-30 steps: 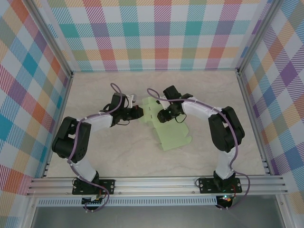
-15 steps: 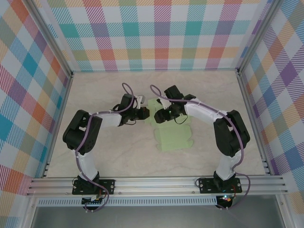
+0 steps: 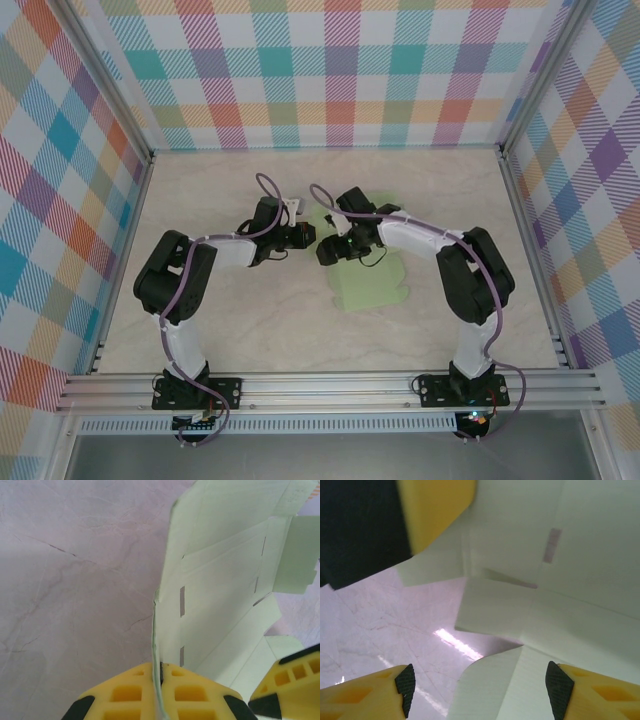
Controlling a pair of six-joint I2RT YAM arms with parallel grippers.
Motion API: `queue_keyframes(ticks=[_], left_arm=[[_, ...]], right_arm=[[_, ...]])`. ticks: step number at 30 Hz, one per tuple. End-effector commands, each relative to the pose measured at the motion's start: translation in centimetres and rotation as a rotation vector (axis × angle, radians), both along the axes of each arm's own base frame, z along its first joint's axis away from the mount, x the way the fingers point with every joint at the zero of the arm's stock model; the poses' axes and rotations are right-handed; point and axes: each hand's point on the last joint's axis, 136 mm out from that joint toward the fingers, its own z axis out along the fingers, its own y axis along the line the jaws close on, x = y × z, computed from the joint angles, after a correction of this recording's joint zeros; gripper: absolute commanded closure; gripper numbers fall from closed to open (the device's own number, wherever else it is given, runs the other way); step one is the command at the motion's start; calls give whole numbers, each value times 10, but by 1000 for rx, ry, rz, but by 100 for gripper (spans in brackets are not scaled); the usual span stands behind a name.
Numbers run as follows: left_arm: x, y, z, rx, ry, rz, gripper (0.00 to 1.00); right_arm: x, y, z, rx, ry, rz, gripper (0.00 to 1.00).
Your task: Fold the paper box
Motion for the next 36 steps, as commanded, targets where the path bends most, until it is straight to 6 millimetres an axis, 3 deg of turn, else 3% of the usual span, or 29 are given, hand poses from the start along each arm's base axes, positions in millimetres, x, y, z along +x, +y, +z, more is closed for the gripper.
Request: queue_keyframes(ticks=[1,5,10,14,18,22,27,36], left_arm=[[4,-4,-1,9,-9,-5,100],[6,-10,-1,-50,60,16,100],[9,-13,-3,-114,138,23,100],[10,-13,-2,-165,176,20,100],[9,-12,-5,-159,189,17,100],[8,-10,-4,-139,174,8,100],[7,-5,-5,-69,139,-10,100],[8,-2,-3,-4,72,-25,100]], right_arm=[[14,2,26,-47,-119,5,28],[11,5,8,-130,-157,68,27],[21,5,1,-136,-197,41,22],[34,-7,-17,-240,-228,19,22],[40,-16,-24,-296,-236,-6,24],[42,-25,-19,-274,-233,-48,32],[40,-28,-8,-188,-200,-51,53],[40,-41,-17,-221,-179,-44,59]])
